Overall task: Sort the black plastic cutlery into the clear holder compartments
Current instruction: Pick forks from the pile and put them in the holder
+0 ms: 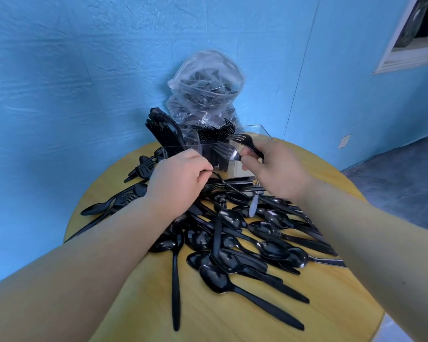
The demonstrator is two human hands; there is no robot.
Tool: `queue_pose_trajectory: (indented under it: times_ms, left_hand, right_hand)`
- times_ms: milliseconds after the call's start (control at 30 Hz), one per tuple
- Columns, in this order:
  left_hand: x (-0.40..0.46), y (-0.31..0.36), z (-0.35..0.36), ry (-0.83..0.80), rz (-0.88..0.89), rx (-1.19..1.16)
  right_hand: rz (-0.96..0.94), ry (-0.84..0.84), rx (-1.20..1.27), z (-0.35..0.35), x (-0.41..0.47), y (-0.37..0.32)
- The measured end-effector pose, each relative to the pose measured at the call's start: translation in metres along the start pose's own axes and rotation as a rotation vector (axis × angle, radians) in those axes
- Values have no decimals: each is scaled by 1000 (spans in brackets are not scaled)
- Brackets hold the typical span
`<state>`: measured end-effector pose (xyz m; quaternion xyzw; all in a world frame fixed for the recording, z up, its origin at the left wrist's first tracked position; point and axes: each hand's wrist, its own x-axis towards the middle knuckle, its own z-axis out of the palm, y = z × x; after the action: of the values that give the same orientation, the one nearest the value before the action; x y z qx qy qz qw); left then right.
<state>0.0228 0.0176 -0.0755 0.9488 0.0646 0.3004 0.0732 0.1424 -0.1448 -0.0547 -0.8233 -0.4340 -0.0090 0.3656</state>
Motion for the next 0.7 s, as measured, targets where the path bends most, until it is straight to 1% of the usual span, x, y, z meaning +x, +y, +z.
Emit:
queue_pose_trajectory:
  times_ms: [100, 233, 300, 400, 467, 533, 600, 700]
  left_hand:
    - [-4, 4, -13, 69, 12, -39]
    - [-13, 7, -30, 58, -51, -49]
    - [-18, 7, -36, 56, -40, -57]
    - [-27, 6, -39, 77, 59, -13]
    - [-32, 4, -40, 93, 94, -2]
    - [-35, 5, -43, 106, 84, -7]
    - [-37, 7, -47, 126, 71, 7]
    - [-39, 8, -52, 136, 35, -18]
  right_hand:
    - [28, -61, 68, 3, -2, -18]
    - [42, -113, 158, 6, -12, -38]
    - [32, -133, 115, 6, -19, -44]
    - [-30, -124, -16, 7, -29, -50]
    - [-76, -132, -108, 8, -36, -53]
    - [-97, -156, -163, 9, -40, -55]
    - [-95, -175, -169, 10, -44, -56]
    - [-127, -141, -188, 12, -46, -57]
